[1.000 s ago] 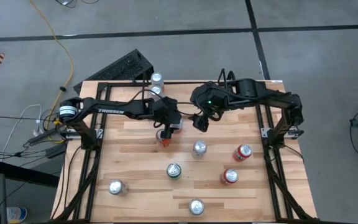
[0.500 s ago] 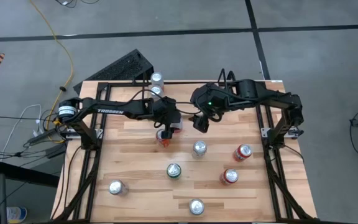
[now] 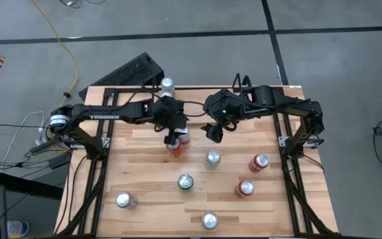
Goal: Place canned beverage on shelf
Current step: Put the white orange soda can on the shelf aligned with the other white orange soda cans
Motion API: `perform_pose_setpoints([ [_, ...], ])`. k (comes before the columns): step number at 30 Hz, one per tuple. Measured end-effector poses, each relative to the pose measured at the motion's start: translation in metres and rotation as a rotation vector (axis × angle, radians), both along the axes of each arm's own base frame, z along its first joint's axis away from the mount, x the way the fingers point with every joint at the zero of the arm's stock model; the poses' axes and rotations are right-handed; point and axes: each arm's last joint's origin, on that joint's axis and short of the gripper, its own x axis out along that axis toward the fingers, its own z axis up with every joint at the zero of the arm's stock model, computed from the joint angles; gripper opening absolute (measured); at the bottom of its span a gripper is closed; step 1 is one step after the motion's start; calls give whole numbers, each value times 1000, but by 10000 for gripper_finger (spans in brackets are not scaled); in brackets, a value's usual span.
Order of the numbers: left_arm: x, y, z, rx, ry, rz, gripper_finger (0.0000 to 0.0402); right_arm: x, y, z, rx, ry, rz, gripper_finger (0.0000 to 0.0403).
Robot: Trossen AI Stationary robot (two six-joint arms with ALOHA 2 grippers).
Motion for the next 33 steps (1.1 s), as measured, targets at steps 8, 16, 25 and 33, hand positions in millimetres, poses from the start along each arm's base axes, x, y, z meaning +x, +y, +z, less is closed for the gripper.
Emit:
perform_pose_setpoints([
  [8, -1, 15, -13, 34, 66, -138, 269, 0, 0, 0, 2, -3, -2, 369],
  [16, -7, 30, -16, -11, 62, -190, 268, 1, 0, 1, 10, -12, -13, 369],
  [25, -10, 29, -18, -43, 73, -277, 268, 0, 0, 1, 17, -14, -21, 369],
  [33, -3, 33, -30, -48, 101, -273, 268, 1, 0, 1, 18, -19, -23, 369],
])
